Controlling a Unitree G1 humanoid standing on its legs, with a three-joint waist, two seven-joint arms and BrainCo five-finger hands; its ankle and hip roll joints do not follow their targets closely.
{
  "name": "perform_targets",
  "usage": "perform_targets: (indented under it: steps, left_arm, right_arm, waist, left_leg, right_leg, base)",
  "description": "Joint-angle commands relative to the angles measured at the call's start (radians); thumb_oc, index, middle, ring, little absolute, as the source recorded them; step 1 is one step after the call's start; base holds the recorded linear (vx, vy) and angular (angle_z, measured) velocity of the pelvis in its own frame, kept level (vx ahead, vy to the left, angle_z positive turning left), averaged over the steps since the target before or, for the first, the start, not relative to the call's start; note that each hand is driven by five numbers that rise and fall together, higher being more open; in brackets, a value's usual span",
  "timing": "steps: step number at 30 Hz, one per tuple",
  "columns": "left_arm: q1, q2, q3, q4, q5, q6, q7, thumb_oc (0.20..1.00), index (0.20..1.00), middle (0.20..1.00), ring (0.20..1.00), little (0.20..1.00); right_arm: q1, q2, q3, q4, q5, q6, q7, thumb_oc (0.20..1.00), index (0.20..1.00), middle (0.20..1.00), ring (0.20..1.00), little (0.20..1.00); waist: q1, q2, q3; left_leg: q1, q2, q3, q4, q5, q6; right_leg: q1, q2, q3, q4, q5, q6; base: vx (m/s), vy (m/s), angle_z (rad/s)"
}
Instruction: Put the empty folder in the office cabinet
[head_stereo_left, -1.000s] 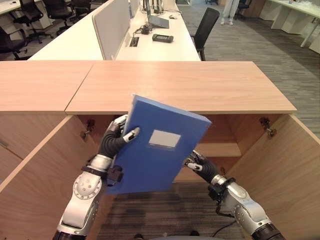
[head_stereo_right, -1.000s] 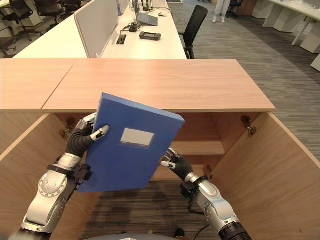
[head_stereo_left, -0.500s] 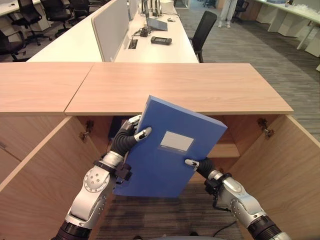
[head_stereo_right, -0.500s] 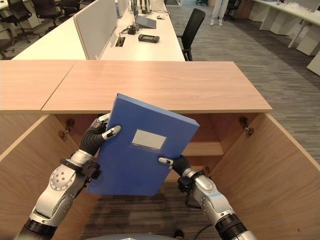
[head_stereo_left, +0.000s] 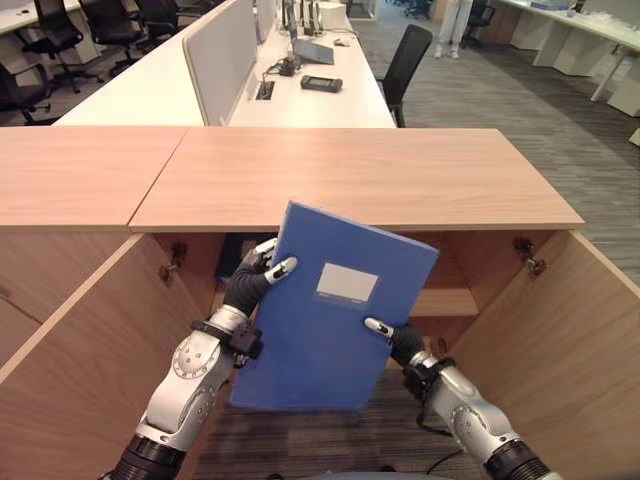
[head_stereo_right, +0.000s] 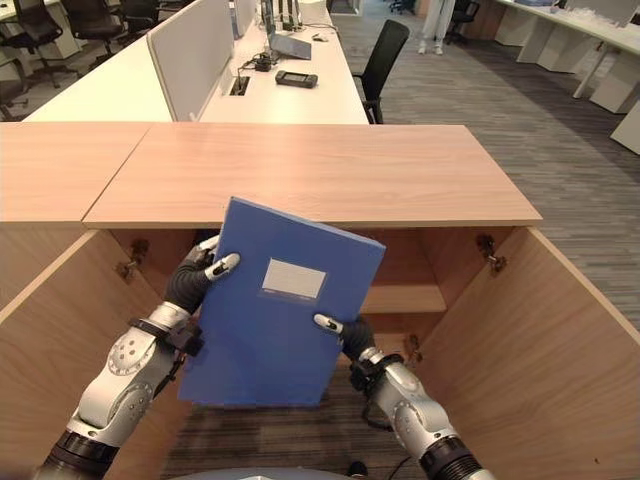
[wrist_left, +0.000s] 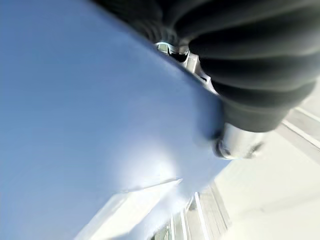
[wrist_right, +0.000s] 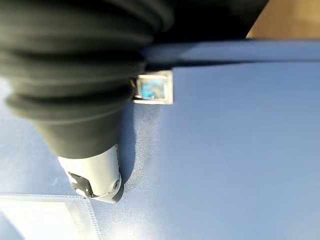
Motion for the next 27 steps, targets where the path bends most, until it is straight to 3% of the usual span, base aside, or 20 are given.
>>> perform_targets:
  steps: [1,8,12,22,24,25,27]
  left_arm:
    - [-0.117,-0.074,-0.142,-0.051,-0.136,-0.019,-0.09,1.0,1.0,1.0,1.0,1.0]
    - [-0.027,-0.059,-0.133,0.027,-0.26,0.03,-0.06,1.0,1.0,1.0,1.0,1.0]
    - [0.072,-0.042,-0.119,0.057,-0.305,0.067,-0.042,1.0,1.0,1.0,1.0,1.0]
    - [0.213,-0.047,-0.1,0.122,-0.381,0.094,-0.046,1.0,1.0,1.0,1.0,1.0]
    - [0.222,-0.061,-0.098,0.147,-0.412,0.091,-0.045,1.0,1.0,1.0,1.0,1.0]
    - [0.231,-0.069,-0.094,0.152,-0.43,0.085,-0.044,1.0,1.0,1.0,1.0,1.0]
    - [0.237,-0.073,-0.092,0.157,-0.436,0.083,-0.041,1.0,1.0,1.0,1.0,1.0]
  right_arm:
    - [-0.086,0.159,0.092,-0.049,0.156,0.009,0.074,0.2,0.2,0.2,0.2,0.2]
    - [0.022,0.195,-0.005,0.015,0.293,0.013,0.033,0.2,0.2,0.2,0.2,0.2]
    - [0.084,0.217,-0.117,0.067,0.362,0.006,-0.023,0.2,0.2,0.2,0.2,0.2]
    - [0.095,0.178,-0.246,0.126,0.351,-0.012,-0.063,0.2,0.2,0.2,0.2,0.2]
    - [0.087,0.166,-0.26,0.151,0.35,-0.014,-0.06,0.2,0.2,0.2,0.2,0.2]
    - [0.08,0.151,-0.273,0.172,0.34,-0.016,-0.059,0.2,0.2,0.2,0.2,0.2]
    - [0.078,0.147,-0.28,0.179,0.341,-0.016,-0.059,0.2,0.2,0.2,0.2,0.2]
  waist:
    - [-0.016,-0.022,0.016]
    - [-0.035,-0.01,0.016]
    - [-0.047,0.002,0.017]
    - [-0.063,0.022,0.028]
    - [-0.063,0.026,0.041]
    - [-0.059,0.023,0.062]
    - [-0.054,0.023,0.077]
  left_leg:
    - [0.041,-0.013,-0.043,0.003,-0.121,-0.008]
    - [0.04,-0.01,-0.043,0.003,-0.118,-0.014]
    - [0.037,-0.003,-0.048,0.003,-0.112,-0.021]
    - [0.016,0.04,-0.063,0.013,-0.087,-0.048]
    - [-0.007,0.059,-0.067,0.059,-0.083,-0.062]
    - [-0.061,0.075,-0.074,0.165,-0.077,-0.071]
    - [-0.09,0.077,-0.078,0.222,-0.056,-0.073]
  right_leg:
    - [0.007,0.024,0.003,0.008,-0.111,0.028]
    - [0.007,0.032,0.004,0.008,-0.116,0.029]
    - [0.004,0.041,-0.002,0.008,-0.123,0.025]
    - [-0.014,0.078,-0.007,0.008,-0.147,0.0]
    - [-0.011,0.086,-0.012,0.008,-0.16,-0.013]
    - [0.001,0.086,-0.022,0.008,-0.172,-0.031]
    - [0.007,0.084,-0.03,0.008,-0.176,-0.039]
  base:
    - [0.0,0.0,0.0]
    - [0.0,-0.005,0.0]
    - [0.02,-0.03,0.0]
    - [0.03,-0.068,0.05]
    - [0.01,-0.105,0.12]
    - [0.0,-0.112,0.12]
    - [-0.03,-0.086,0.35]
